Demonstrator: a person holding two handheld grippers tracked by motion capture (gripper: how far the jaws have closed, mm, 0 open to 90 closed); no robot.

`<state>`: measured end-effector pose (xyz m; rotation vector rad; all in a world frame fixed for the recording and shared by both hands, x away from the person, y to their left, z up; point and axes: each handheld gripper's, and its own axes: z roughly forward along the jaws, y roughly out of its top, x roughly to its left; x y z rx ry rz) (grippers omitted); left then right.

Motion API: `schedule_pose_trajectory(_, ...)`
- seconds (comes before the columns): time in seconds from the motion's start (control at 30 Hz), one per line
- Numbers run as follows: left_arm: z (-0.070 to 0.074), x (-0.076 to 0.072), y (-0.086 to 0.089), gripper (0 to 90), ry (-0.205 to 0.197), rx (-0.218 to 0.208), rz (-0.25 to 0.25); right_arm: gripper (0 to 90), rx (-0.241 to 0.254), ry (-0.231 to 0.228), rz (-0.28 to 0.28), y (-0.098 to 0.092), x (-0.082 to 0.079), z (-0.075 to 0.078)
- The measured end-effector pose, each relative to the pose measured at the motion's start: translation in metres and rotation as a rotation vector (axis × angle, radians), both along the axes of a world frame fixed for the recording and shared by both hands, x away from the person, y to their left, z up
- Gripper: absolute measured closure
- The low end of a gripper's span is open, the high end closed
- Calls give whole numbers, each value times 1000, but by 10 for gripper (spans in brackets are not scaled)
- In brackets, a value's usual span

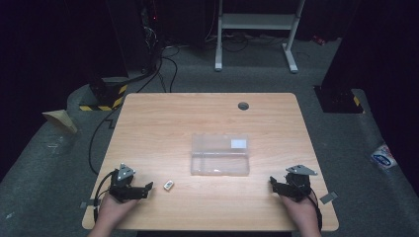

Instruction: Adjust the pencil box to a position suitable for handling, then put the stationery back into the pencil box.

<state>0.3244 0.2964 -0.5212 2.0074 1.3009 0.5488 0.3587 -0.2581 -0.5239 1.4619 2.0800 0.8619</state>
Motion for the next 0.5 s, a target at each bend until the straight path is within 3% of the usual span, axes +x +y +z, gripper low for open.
schedule_pose_trajectory(0.5, 11, -4, -18, 53, -32, -12, -66, 173, -1, 0, 3, -1, -1, 0)
